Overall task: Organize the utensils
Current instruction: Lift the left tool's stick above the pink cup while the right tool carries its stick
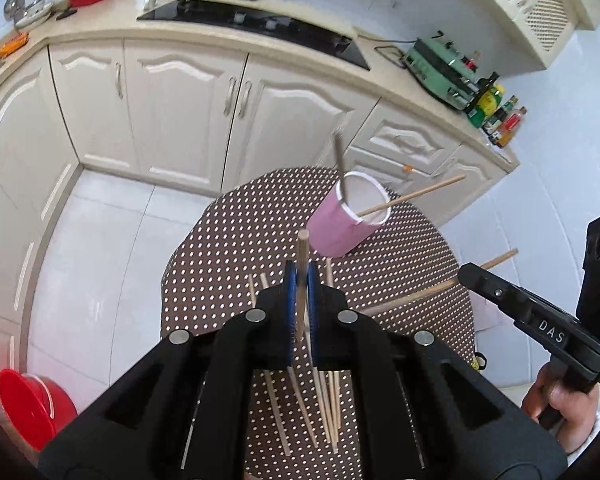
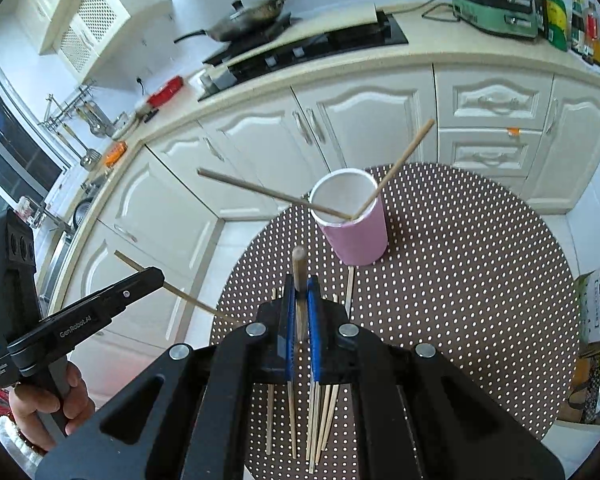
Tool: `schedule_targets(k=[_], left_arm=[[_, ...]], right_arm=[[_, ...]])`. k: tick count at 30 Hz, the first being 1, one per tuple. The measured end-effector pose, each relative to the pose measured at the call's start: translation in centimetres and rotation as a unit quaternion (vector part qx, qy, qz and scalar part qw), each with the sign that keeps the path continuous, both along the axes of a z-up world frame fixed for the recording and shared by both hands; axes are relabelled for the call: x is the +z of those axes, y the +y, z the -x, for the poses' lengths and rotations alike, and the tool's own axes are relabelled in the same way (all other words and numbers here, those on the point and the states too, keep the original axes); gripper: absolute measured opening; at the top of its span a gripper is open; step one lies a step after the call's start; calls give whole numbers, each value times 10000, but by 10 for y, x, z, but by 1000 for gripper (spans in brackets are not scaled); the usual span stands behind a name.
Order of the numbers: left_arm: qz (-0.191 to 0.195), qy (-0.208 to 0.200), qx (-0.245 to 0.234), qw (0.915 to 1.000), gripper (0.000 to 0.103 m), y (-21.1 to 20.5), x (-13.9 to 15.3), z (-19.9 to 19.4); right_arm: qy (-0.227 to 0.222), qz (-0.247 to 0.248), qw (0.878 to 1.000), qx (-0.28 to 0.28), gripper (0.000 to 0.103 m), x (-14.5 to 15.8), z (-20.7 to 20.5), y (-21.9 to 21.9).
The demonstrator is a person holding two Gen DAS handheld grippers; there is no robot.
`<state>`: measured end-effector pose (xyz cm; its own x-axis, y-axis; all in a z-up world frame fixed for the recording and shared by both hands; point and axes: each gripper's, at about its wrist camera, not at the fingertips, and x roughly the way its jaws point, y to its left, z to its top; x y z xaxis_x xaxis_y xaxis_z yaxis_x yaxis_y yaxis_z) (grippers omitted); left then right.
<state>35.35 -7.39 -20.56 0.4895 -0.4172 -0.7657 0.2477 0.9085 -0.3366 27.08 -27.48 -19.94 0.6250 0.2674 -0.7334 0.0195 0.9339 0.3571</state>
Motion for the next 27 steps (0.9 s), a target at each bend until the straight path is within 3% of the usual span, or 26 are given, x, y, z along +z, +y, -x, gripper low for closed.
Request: schedule_targets(k=[19, 27], left_arm=[[568, -840, -139, 9948, 6, -45, 76, -27], [664, -1047, 38, 9923, 6, -60, 91, -51]], right_arm=[[-949, 192, 9953, -72, 5, 71, -18, -31], [-1232, 319, 9917, -183, 5, 91, -35, -52]])
